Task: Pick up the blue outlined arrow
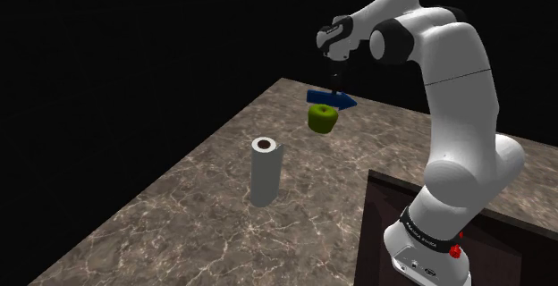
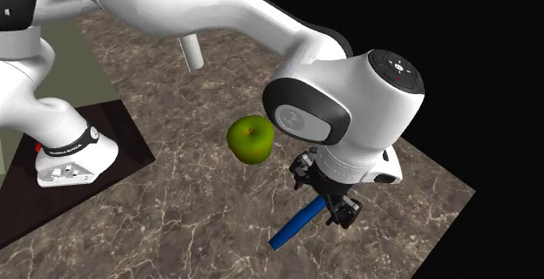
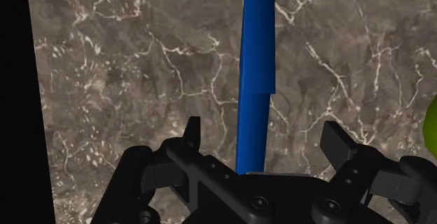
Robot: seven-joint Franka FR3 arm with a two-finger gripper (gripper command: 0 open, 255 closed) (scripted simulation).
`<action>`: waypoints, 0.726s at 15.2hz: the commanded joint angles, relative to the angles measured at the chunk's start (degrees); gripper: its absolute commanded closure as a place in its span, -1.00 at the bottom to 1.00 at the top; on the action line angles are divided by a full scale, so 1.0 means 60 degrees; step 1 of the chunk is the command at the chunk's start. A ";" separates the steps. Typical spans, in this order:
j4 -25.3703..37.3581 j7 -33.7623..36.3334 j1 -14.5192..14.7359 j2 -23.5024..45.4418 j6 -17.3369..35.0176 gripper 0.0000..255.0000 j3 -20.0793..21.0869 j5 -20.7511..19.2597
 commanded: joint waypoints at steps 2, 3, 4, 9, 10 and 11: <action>0.0025 -0.0039 -0.0041 0.0253 0.0226 -1.00 0.0066 0.0064; -0.0019 -0.0040 -0.0045 0.0307 0.0321 -1.00 0.0079 0.0081; -0.0060 -0.0043 -0.0050 0.0362 0.0415 -1.00 0.0093 0.0099; -0.0140 -0.0045 -0.0066 0.0518 0.0646 1.00 0.0132 0.0148; -0.0143 -0.0044 -0.0066 0.0520 0.0649 1.00 0.0133 0.0148; -0.0140 -0.0045 -0.0067 0.0521 0.0647 1.00 0.0133 0.0148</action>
